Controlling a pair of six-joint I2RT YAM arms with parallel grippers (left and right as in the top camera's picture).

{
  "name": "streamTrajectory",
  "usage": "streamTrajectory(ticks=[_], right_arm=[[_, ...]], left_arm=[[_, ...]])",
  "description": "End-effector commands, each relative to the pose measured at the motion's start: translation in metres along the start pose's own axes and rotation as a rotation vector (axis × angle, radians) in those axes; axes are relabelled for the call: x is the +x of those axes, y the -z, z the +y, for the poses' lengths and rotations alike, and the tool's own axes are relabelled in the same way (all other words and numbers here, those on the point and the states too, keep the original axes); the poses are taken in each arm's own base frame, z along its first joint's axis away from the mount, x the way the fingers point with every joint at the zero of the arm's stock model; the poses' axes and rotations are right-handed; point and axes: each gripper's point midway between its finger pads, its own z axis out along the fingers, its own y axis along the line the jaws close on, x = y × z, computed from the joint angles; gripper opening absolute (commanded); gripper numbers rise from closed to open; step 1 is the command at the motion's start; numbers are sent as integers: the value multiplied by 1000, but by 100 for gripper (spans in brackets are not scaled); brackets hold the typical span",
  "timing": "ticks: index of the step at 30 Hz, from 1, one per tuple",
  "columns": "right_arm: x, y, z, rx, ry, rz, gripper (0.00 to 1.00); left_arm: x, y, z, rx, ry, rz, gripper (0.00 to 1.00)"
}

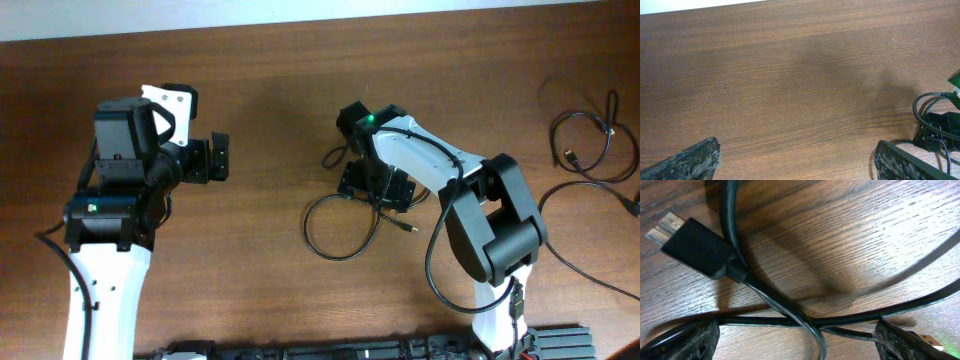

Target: Untangle cables

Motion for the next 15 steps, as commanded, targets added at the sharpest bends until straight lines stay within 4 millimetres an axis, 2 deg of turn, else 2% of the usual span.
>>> streamTrajectory(ticks=[1, 4, 5, 7, 10, 13, 14, 15], right_arm=[[0, -1, -10, 50, -31, -26, 94], [-1, -1, -10, 53, -31, -31, 93], [-7, -3, -9, 56, -25, -70, 94], [-8, -11, -3, 31, -14, -92, 94], [-4, -21, 18, -42, 14, -111, 94], [-2, -24, 18, -48, 1, -102, 91], [-2, -26, 19, -53, 2, -105, 73], [-3, -28, 20, -61, 2, -111, 39]], left_arm=[[-2, 2, 1, 1, 8, -6, 99], [-2, 2, 1, 0, 8, -6, 99], [-2, 2, 1, 1, 8, -6, 99], [-2, 2, 1, 1, 8, -6, 99], [-2, 2, 1, 1, 8, -6, 99], [-2, 2, 1, 1, 8, -7, 99], [-2, 2, 1, 1, 8, -6, 99], [-2, 2, 1, 1, 8, -6, 99]])
